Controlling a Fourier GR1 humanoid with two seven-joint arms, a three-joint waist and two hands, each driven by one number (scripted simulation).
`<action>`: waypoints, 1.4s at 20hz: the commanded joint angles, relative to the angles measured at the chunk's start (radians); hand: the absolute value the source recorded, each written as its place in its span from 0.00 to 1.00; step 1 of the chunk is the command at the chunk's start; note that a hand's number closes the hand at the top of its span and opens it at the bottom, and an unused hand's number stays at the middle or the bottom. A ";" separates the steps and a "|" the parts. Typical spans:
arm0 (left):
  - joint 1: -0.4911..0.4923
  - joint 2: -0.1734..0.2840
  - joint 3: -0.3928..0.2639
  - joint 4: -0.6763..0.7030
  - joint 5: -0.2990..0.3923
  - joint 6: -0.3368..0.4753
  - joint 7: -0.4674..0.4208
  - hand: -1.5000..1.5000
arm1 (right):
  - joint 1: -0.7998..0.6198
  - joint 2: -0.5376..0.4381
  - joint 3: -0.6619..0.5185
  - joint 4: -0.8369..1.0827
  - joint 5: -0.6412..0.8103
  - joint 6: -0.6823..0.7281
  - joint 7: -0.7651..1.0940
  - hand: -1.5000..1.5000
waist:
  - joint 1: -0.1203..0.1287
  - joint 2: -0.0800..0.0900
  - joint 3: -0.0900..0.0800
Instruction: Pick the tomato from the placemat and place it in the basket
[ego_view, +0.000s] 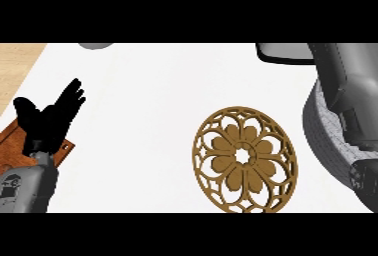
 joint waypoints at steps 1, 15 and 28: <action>-0.010 0.013 0.012 -0.024 0.015 -0.006 0.030 0.50 | 0.008 -0.043 -0.038 0.012 0.037 0.004 0.201 1.00 | -0.004 -0.001 0.001; 0.017 0.014 0.025 -0.005 0.025 -0.019 0.024 0.50 | 0.297 0.018 -0.122 -0.180 -0.006 -0.159 0.043 1.00 | -0.039 -0.013 0.002; 0.006 0.033 0.045 0.041 0.000 -0.004 -0.007 0.50 | 0.483 0.037 -0.250 -0.400 -0.073 -0.194 -0.069 0.00 | -0.050 -0.015 0.002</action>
